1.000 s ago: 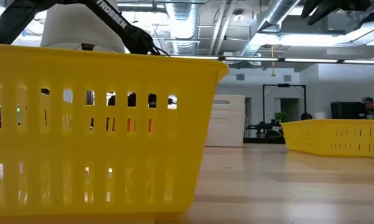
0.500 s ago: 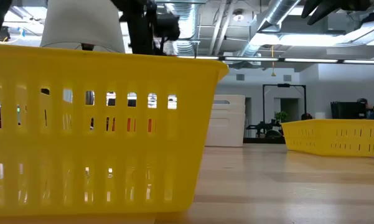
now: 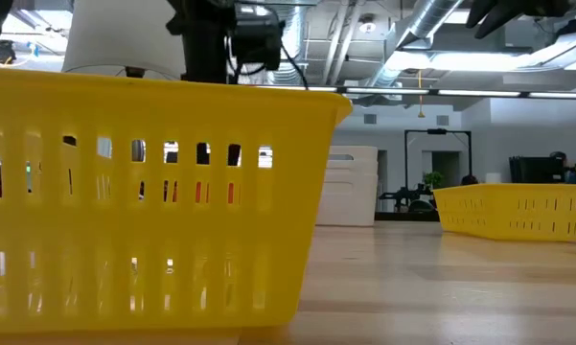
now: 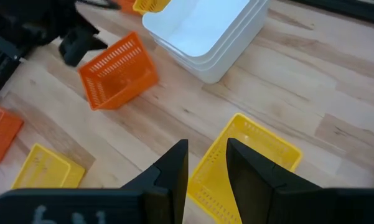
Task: Stack baskets by color
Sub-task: Stack the middle orange bin on top of the top orange bin
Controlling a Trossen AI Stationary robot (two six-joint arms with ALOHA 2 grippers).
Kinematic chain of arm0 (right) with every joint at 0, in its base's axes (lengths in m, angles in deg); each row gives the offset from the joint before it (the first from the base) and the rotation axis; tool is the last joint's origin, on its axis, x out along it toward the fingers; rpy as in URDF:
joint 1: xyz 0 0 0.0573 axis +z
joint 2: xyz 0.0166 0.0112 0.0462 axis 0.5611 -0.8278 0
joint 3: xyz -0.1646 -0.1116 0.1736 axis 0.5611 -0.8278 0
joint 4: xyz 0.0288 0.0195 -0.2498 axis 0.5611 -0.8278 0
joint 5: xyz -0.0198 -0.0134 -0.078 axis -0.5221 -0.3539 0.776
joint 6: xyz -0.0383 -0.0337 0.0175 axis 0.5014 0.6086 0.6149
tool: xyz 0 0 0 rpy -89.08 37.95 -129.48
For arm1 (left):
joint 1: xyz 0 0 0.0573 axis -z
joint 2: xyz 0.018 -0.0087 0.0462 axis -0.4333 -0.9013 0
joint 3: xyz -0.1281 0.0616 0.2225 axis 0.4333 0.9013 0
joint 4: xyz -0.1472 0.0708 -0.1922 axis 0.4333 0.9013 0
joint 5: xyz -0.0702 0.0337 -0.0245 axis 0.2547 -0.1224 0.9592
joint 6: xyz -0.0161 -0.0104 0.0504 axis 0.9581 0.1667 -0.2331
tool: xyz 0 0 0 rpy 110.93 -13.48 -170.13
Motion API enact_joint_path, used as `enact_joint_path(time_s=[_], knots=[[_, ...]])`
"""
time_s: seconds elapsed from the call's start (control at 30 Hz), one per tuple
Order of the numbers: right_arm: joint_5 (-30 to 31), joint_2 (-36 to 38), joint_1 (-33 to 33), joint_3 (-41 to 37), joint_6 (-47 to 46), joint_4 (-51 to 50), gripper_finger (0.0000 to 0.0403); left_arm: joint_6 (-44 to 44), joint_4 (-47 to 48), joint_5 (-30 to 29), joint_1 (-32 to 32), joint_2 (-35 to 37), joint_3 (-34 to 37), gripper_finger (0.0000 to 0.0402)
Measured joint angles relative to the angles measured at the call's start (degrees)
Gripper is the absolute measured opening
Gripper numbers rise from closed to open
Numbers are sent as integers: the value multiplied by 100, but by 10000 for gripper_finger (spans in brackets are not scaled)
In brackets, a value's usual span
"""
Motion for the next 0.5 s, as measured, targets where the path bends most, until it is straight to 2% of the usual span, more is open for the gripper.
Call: enact_joint_path(time_s=[0.23,0.33,0.4,0.5], knots=[[-62,0,0,0,-2,-2,131,-47,-639,498,4,0,435,208],[-101,0,0,0,-2,-2,131,-60,-678,525,36,0,480,205],[-105,0,0,0,-2,-1,131,-42,-629,528,34,0,483,191],[-105,0,0,0,-2,0,131,-92,-647,540,34,0,483,145]])
